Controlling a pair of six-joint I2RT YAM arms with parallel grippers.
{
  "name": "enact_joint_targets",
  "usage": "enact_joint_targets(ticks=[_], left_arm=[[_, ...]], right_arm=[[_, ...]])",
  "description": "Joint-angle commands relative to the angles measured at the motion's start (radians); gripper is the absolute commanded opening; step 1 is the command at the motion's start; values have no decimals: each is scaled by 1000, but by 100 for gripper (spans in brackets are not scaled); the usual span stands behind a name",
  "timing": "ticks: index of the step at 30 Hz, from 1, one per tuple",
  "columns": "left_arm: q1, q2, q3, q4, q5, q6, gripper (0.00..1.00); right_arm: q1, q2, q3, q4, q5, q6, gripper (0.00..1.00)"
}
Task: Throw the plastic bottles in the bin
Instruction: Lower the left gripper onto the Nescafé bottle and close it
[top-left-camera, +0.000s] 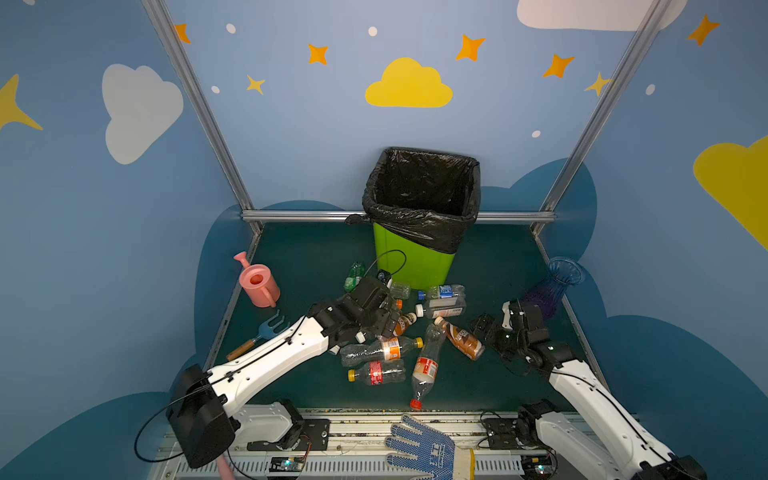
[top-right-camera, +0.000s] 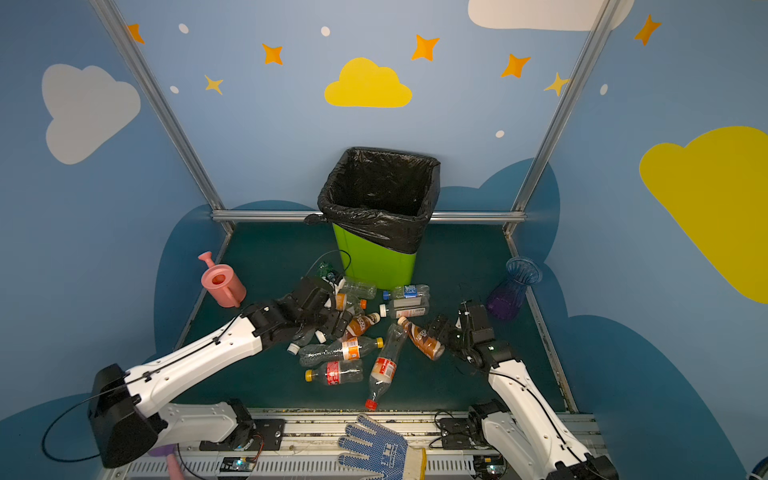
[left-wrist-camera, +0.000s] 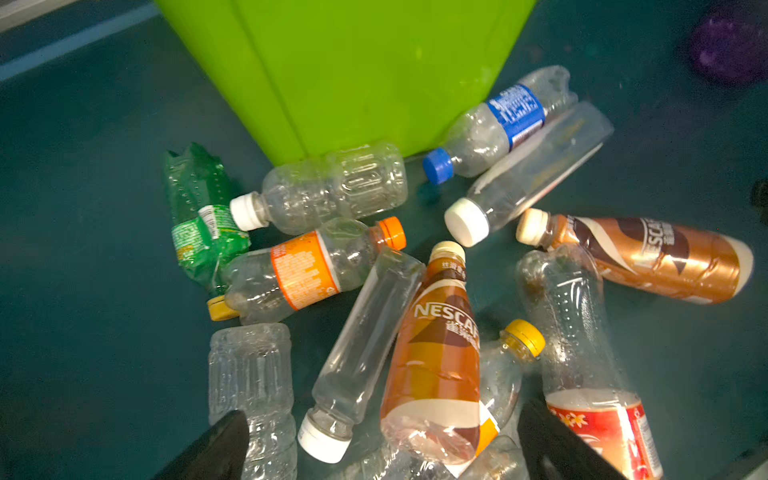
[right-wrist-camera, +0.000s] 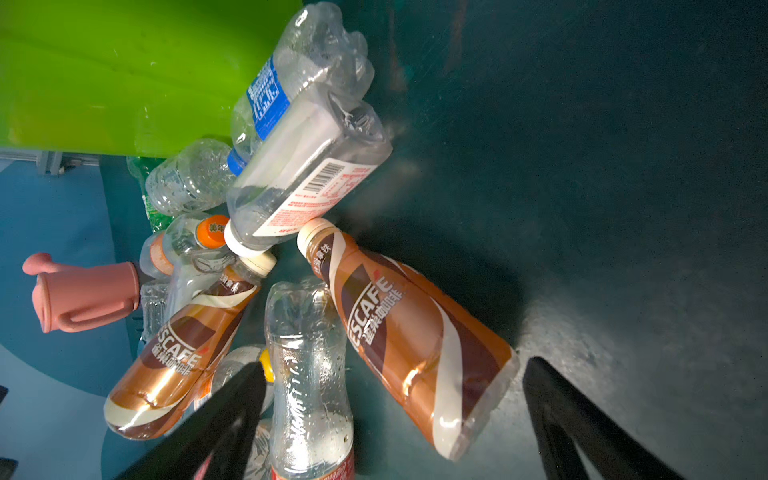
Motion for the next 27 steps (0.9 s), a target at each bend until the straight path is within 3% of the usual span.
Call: enact_joint_targets(ticks=[1, 6, 14, 27], left_arm=[[-22, 72, 64, -120, -7, 39, 99], [-35, 190, 153, -207, 54, 43, 96], [-46, 355, 278, -320, 34, 52, 89], [-51, 446, 324, -350, 1, 72, 81]], right_arm=[[-24, -27, 5, -22, 32, -10, 96], [-45, -47, -18, -19, 16, -9, 96], [-62, -74, -43, -16, 7, -9, 96], [-87, -97, -71, -10, -12, -5, 97]])
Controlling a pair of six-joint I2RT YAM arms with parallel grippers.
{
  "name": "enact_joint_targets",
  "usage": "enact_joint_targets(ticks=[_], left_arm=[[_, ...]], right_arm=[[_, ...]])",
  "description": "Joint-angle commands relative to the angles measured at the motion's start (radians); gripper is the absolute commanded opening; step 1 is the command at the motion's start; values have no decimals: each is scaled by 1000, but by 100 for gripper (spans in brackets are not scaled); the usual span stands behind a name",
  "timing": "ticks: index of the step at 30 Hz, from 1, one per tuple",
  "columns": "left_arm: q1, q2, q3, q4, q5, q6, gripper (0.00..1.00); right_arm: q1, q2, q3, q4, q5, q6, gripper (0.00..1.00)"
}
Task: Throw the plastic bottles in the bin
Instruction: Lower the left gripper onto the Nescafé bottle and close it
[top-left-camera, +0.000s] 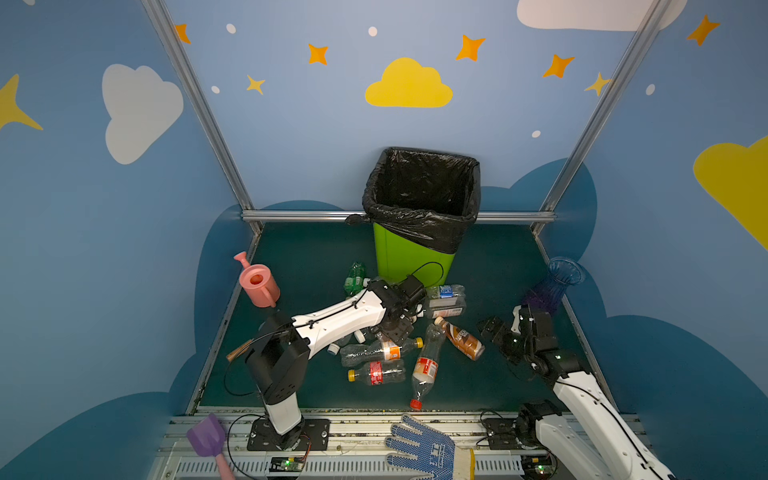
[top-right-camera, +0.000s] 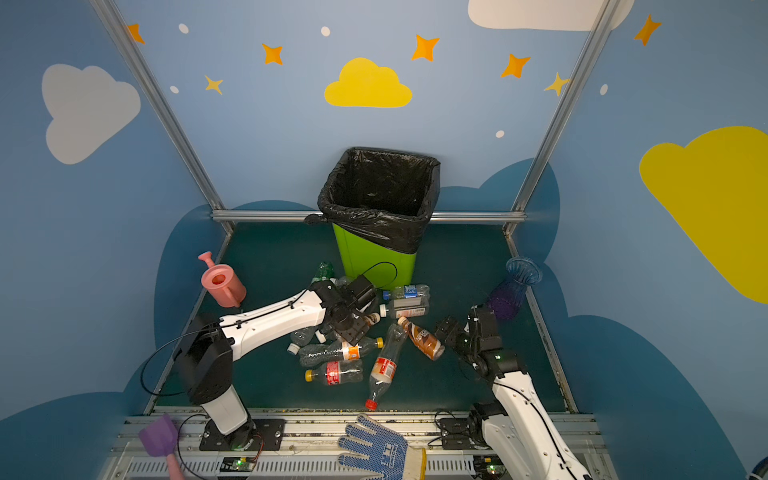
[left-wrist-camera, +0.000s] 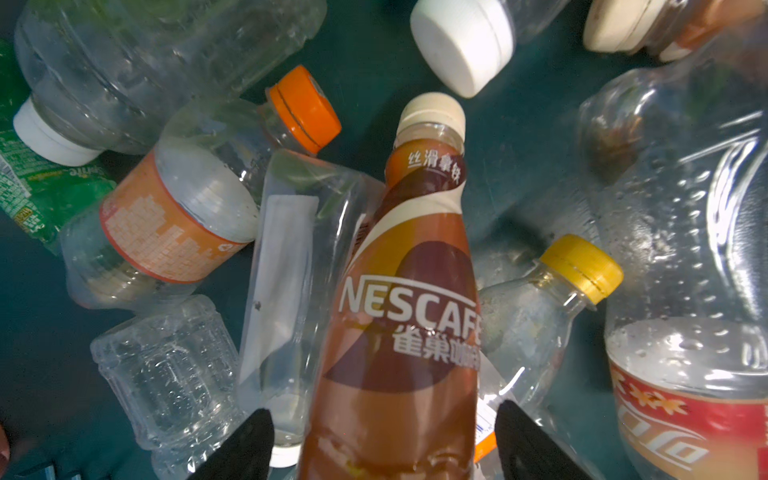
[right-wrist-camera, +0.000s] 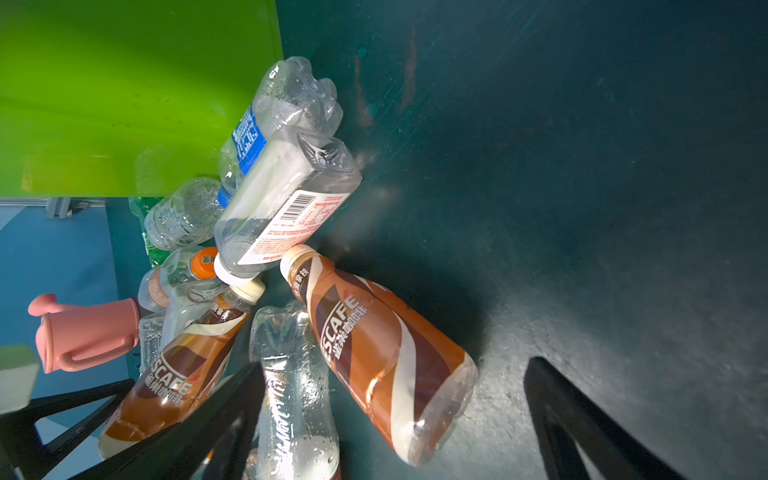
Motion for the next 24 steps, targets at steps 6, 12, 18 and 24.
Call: enact_joint_targets(ticks=[6, 12, 18, 24], left_arm=[[-4, 37, 35, -40, -25, 21, 78], [-4, 57, 38, -46, -34, 27, 78], [-4, 62, 47, -45, -31, 31, 65], [-4, 45, 49, -36, -14, 32, 53]], right_arm=[[-24, -24, -22, -5, -22, -4, 97], [-40, -29, -24, -5, -33, -5, 97], [-51, -31, -25, -11, -36, -10, 97], [-66, -38, -25, -14, -42, -14, 97]])
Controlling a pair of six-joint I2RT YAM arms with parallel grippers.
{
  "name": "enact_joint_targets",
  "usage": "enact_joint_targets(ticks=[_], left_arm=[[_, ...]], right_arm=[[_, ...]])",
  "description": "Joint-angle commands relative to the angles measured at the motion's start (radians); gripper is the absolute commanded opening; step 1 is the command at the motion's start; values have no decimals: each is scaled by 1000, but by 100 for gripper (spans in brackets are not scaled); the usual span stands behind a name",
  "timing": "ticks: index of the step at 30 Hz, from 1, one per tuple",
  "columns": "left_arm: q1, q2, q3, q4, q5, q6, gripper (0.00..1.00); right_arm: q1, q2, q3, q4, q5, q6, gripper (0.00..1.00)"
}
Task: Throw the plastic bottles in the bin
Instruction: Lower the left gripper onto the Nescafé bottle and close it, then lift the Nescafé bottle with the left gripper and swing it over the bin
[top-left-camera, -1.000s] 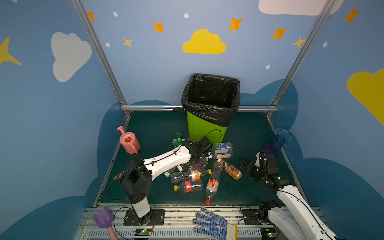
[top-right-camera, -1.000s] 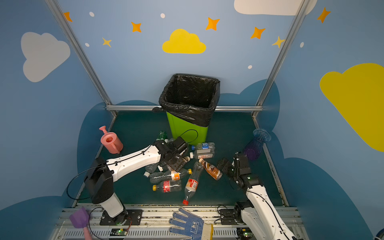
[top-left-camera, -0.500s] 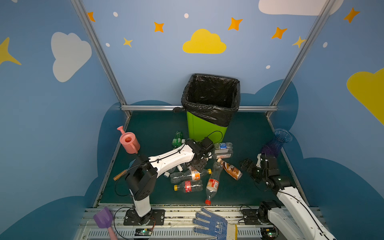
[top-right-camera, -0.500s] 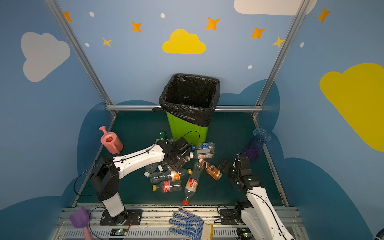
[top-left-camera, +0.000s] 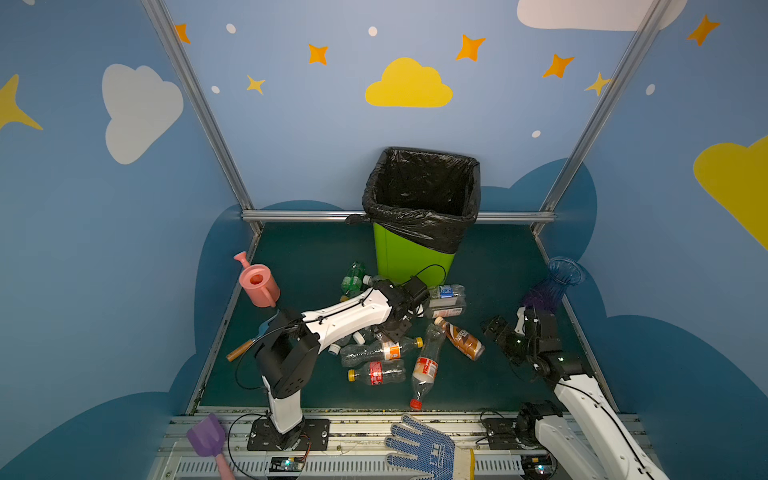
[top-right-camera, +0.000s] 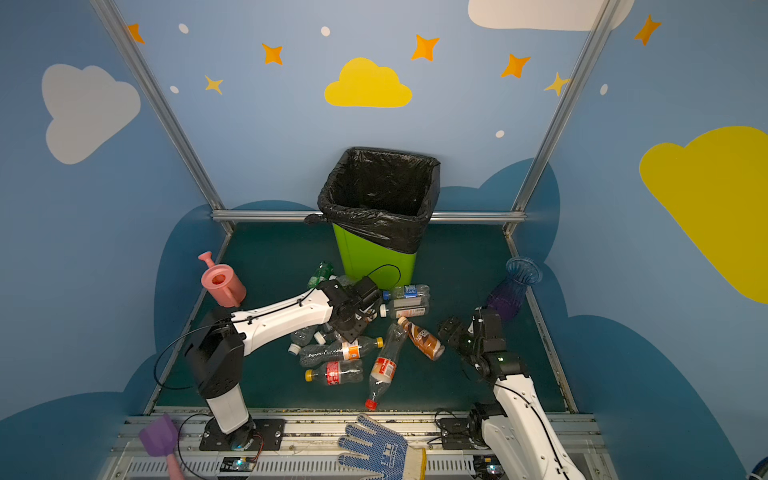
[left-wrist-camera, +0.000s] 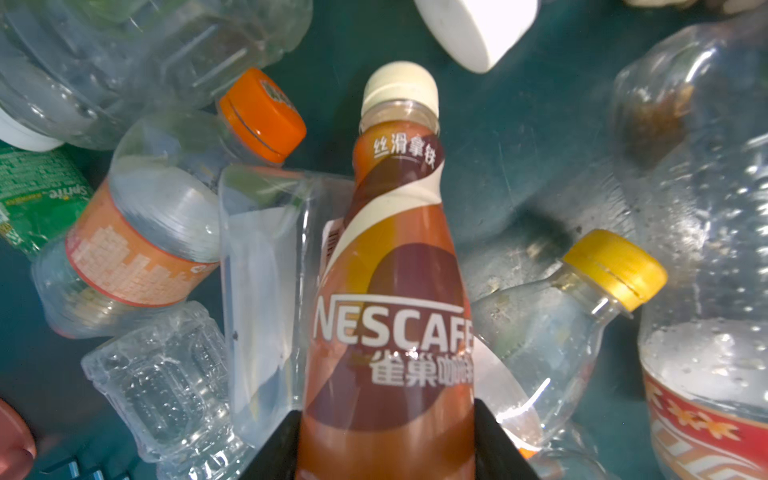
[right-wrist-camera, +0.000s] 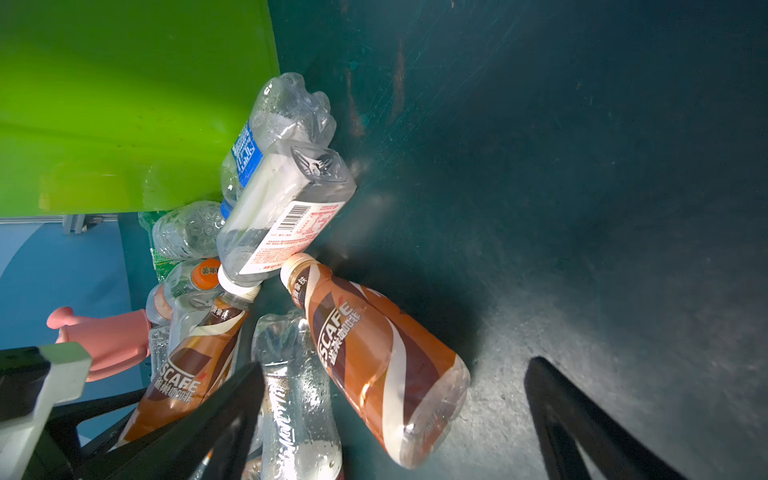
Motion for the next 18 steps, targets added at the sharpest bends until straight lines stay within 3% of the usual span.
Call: enact_joint_targets(ticks=[1, 11, 18], left_arm=[[-1, -12, 21, -11, 8, 2, 52], [-1, -104, 27, 6, 29, -13, 49], [-2, -243, 82, -10, 46, -10, 49]], right_arm=[[-12, -14, -16, -15, -10, -14, 97], [-47, -27, -10, -30, -23, -27, 97], [-67, -23, 6, -31, -29, -41, 97]])
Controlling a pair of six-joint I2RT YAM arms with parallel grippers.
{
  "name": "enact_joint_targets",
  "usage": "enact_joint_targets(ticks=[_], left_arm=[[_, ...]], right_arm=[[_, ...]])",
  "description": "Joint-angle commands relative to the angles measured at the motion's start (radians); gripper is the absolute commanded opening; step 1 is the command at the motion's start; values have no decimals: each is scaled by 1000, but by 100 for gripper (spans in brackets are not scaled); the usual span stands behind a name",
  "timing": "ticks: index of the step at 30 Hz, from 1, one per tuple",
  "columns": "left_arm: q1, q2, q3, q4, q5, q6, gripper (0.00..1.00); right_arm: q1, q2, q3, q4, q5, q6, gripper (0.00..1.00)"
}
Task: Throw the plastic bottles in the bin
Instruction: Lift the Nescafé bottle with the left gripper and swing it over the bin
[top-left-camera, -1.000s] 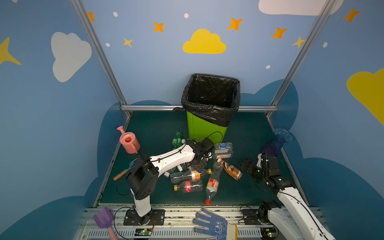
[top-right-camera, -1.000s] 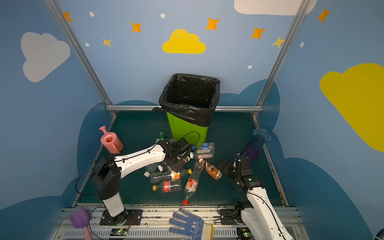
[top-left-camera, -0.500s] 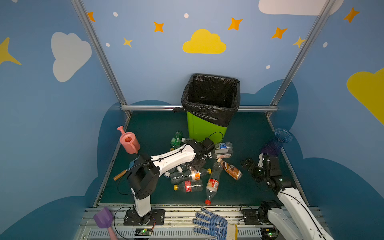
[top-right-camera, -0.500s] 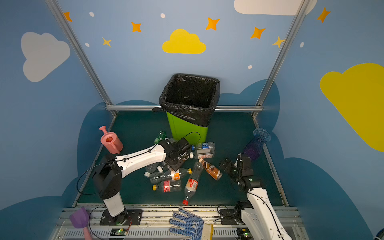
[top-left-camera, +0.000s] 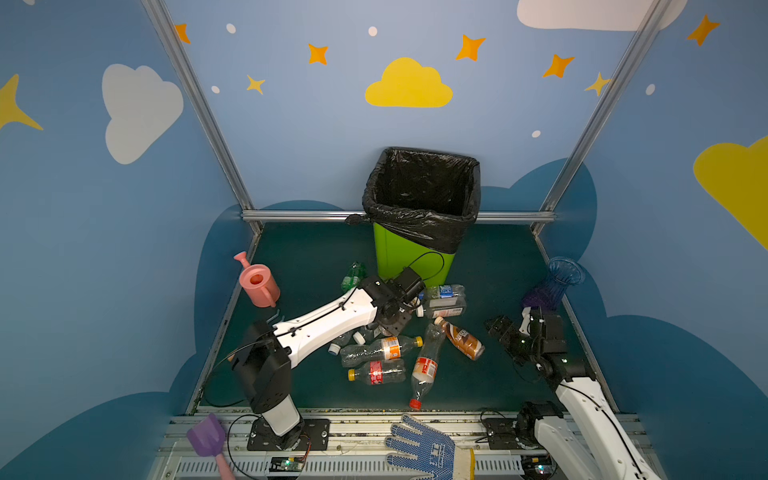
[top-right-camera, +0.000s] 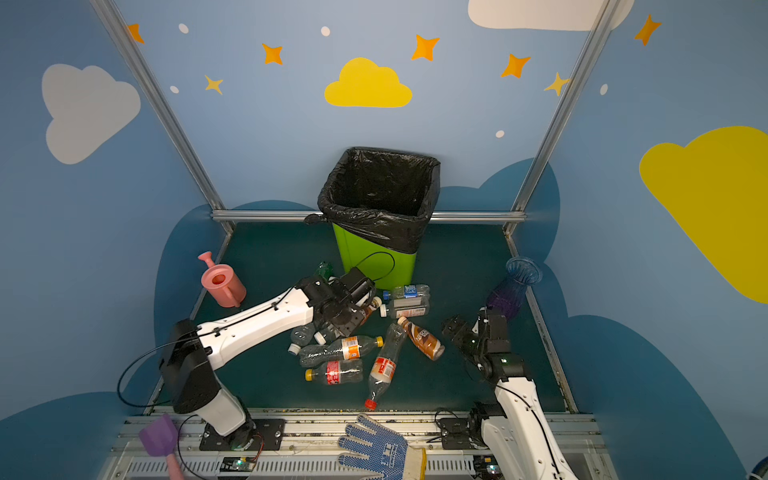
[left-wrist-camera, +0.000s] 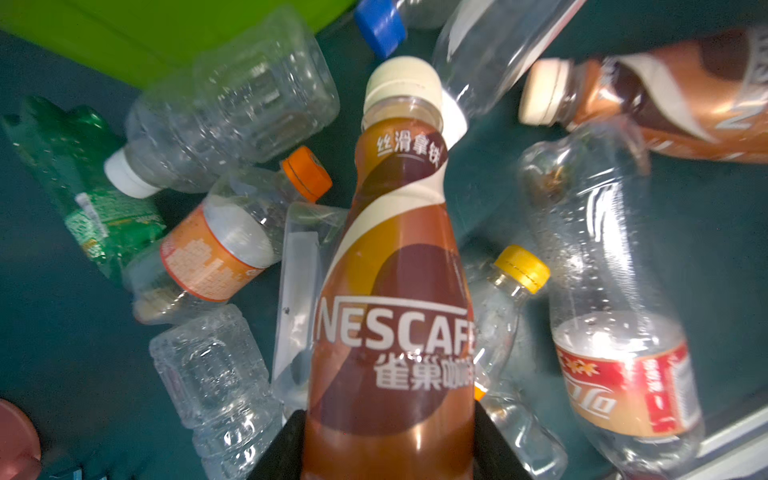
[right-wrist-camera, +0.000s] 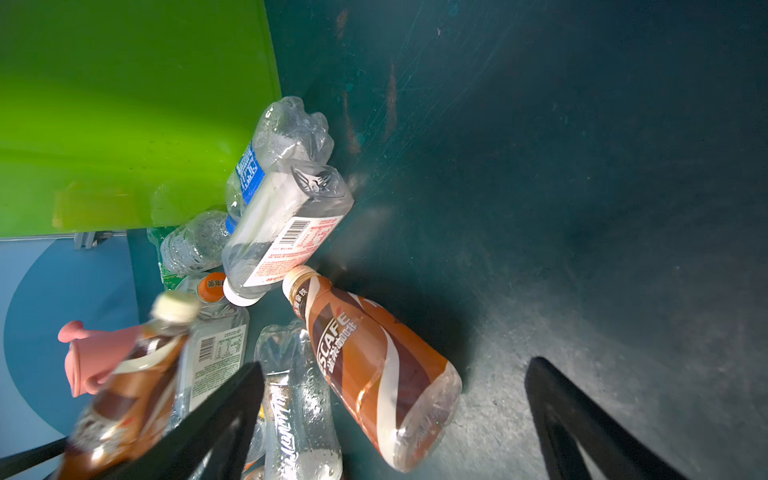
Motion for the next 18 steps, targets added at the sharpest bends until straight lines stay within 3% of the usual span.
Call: enact_joint_targets(ticks=[1, 8, 13, 18], left_arm=[[-3, -96, 69, -14, 13, 5, 49], [-1, -390, 100, 112, -18, 93, 51], [-1, -579, 219, 165, -95, 191, 51], [-1, -763, 192, 518, -128, 332, 52]], right_arm=[[-9, 0, 12, -24, -5, -23, 97], [-27, 37, 61, -19, -10, -52, 97], [-39, 61, 86, 4, -21, -55, 97], [-41, 97, 102, 25, -34, -58, 97]])
